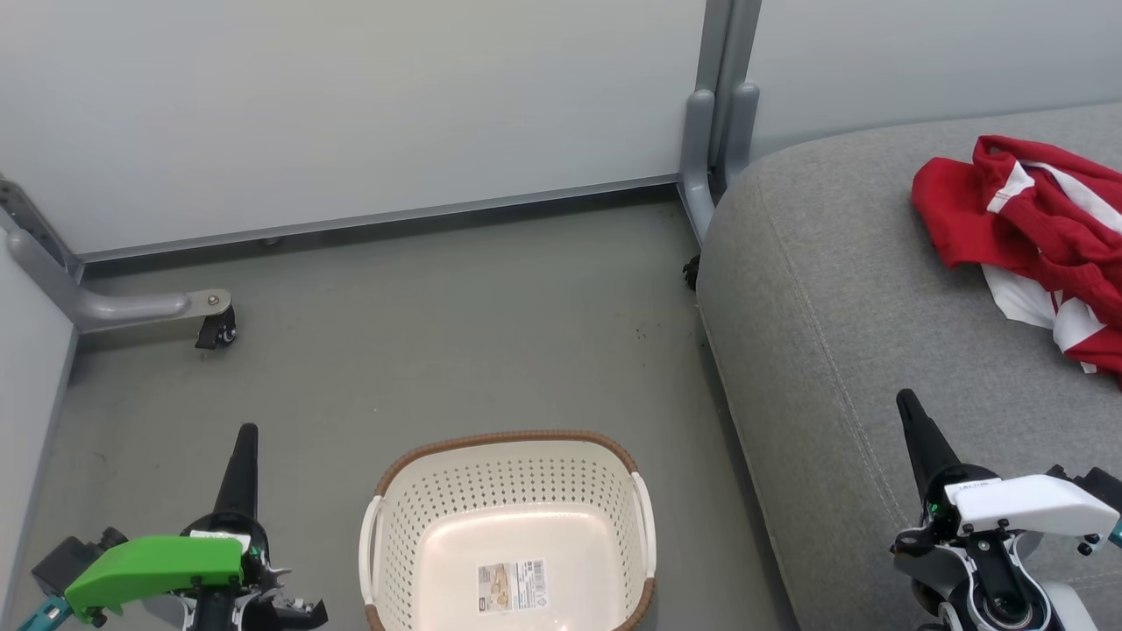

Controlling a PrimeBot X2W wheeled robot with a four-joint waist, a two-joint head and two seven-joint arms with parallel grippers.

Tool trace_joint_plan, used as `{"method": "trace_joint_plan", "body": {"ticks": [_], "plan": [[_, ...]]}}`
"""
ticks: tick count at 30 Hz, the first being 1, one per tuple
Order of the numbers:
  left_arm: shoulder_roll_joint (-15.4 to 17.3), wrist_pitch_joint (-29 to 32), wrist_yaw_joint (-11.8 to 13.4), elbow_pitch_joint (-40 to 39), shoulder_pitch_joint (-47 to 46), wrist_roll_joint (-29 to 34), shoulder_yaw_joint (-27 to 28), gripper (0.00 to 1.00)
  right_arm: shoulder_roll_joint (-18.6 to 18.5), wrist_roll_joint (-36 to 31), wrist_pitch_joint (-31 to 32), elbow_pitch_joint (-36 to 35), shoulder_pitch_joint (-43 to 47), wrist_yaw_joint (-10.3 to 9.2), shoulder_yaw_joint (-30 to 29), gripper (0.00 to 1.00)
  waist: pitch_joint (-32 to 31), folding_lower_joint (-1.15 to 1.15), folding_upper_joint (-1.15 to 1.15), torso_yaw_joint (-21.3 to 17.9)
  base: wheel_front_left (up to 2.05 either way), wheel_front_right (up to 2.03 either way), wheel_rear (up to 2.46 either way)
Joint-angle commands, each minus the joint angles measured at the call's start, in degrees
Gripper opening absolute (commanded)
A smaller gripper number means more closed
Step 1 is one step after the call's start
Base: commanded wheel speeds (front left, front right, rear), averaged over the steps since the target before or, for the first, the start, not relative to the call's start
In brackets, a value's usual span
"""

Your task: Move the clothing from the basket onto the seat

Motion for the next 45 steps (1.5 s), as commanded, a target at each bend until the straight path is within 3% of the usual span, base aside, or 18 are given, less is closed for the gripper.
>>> {"method": "trace_joint_plan", "body": {"ticks": [1,25,45], "plan": [[0.30,0.30,-0.40,-0.14,-1.62,-1.40,0.51,0.00,-0.13,1.25,0.41,0.03,-1.04,0.03,-0.23,0.00,0.03,0.00,0.00,0.00,0.00,0.00,0.00],[-0.03,3.14,-1.12,1.23,-3.26,-10.43,2.52,0.00,0.25,10.97,3.13,1.28,-2.58,0.02,-1.94,0.00,0.58,0.00,0.00,-0.09,0.00,0.00,0.00],[-0.44,3.48,-1.14,1.24,-3.20,-9.84,2.86,0.00,0.59,10.39,3.51,1.31,-2.41,0.02,-2.39,0.00,0.59,0.00,0.00,-0.09,0.00,0.00,0.00]]}}
